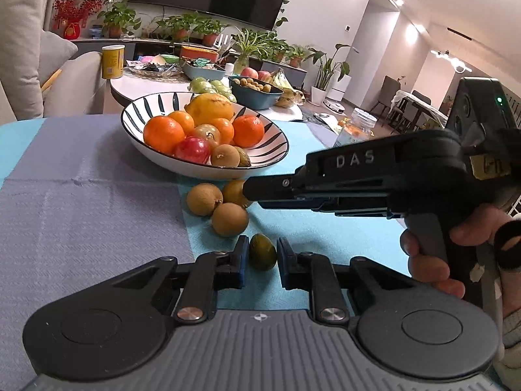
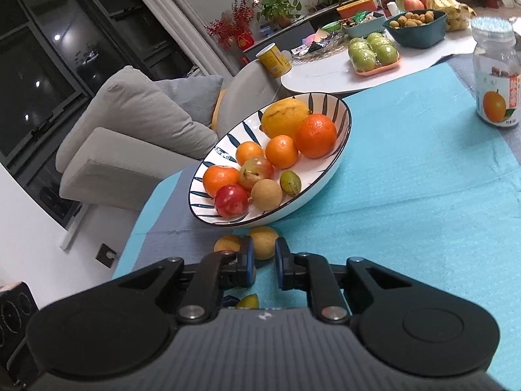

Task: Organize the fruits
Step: 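Lift both held fruits toward the striped bowl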

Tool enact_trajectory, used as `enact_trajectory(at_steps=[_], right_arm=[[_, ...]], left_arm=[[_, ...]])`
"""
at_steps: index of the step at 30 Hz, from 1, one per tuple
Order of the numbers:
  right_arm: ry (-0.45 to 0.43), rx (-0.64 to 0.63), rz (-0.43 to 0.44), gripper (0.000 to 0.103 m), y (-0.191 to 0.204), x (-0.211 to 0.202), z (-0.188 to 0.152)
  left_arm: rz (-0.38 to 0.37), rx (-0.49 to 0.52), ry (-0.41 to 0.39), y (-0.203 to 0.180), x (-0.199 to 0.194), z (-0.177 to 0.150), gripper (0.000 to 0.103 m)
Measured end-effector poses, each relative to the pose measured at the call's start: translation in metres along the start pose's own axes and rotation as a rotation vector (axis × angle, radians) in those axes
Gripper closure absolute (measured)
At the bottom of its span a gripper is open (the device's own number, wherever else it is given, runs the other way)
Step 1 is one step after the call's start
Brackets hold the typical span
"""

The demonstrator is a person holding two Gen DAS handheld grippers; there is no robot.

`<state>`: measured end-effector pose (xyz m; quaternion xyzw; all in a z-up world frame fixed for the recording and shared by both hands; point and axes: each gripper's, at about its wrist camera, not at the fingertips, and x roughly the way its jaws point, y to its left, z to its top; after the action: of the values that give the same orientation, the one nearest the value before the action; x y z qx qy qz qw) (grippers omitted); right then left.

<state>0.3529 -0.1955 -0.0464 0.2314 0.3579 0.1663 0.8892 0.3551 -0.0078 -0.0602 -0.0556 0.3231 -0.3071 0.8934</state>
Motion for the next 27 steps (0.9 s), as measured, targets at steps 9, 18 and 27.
enact_trajectory(at_steps=[9,18,27], right_arm=[[0.028,0.051,0.009,0.061,-0.003,0.01,0.007],[0.059,-0.087,-0.028,0.067,0.011,0.013,0.006],[0.025,-0.012,0.004,0.067,-0.006,-0.007,0.013]], left_arm=[[-0.006,0.033,0.008,-0.004,0.001,0.001,0.087],[-0.087,0.05,-0.034,0.002,-0.021,0.004,0.087],[-0.091,-0.031,-0.187,0.036,-0.043,0.029,0.087]])
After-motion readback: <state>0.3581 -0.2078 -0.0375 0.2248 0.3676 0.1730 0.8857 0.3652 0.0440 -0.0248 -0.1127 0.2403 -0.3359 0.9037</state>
